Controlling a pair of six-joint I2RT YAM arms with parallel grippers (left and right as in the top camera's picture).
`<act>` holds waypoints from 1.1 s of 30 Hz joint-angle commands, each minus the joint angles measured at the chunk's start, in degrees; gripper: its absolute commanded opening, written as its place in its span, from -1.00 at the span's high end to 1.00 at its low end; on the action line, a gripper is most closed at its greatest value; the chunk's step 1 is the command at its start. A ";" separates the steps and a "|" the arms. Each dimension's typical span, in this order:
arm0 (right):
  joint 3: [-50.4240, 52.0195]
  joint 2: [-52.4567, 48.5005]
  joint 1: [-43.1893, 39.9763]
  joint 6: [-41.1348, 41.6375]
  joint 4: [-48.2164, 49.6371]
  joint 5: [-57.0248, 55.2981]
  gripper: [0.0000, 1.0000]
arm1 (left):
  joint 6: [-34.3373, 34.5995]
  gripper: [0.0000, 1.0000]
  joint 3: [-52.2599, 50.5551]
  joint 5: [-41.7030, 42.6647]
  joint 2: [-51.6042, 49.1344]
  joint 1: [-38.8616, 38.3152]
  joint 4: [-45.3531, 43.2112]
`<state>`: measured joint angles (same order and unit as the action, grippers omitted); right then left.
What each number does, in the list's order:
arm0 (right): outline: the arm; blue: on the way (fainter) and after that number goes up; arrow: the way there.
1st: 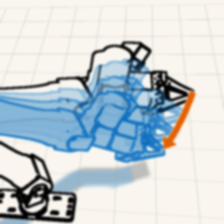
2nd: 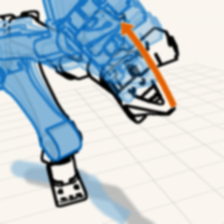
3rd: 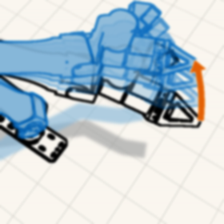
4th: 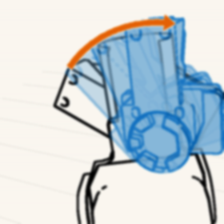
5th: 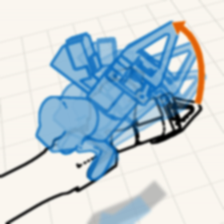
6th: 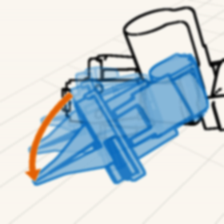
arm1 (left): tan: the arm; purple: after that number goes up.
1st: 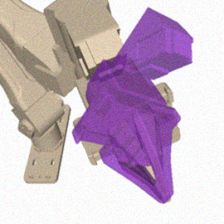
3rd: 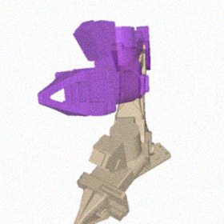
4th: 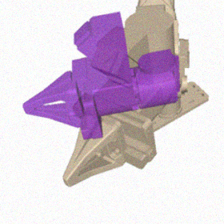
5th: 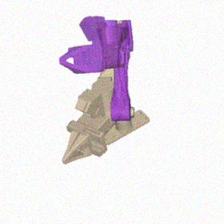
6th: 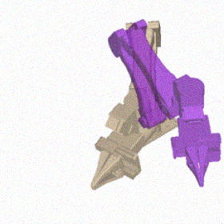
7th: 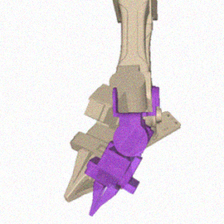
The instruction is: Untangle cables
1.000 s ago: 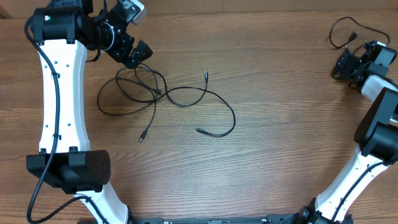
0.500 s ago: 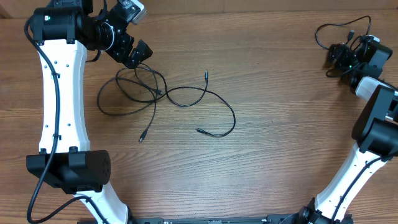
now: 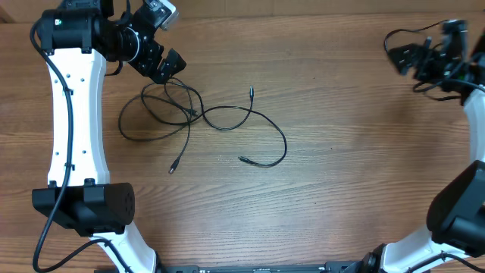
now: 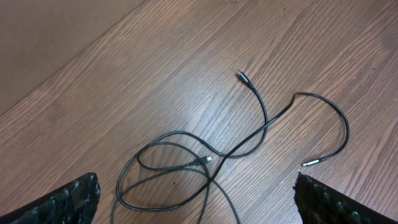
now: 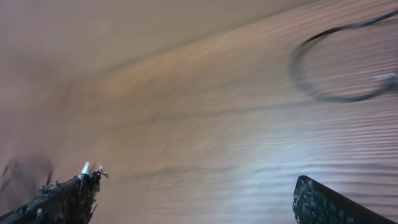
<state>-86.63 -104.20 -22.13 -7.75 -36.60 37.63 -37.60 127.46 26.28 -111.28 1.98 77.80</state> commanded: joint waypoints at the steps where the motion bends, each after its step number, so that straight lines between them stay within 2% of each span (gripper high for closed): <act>1: 0.33 0.48 6.03 -9.51 -3.34 4.02 -0.99 | 0.52 -0.99 0.83 0.11 -0.07 -0.28 -0.04; 8: 0.33 0.48 22.77 -14.01 -4.11 0.04 -1.00 | 0.52 -0.99 0.83 0.11 -0.07 -0.28 -0.04; 17: 0.44 -0.87 40.48 -16.57 3.21 -7.63 -1.00 | 0.52 -0.99 0.83 0.11 -0.07 -0.28 -0.04; 26: 0.44 -10.01 47.84 -16.55 7.63 -8.00 -1.00 | 0.52 -0.99 0.83 0.13 -0.07 -0.28 -0.04; 33: 0.44 -11.67 52.68 -16.59 9.84 -8.04 -1.00 | 0.52 -0.99 0.83 0.11 -0.07 -0.28 -0.04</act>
<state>-86.46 -115.33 28.99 -24.05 -27.64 29.58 -37.60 127.46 26.28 -111.28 1.98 77.82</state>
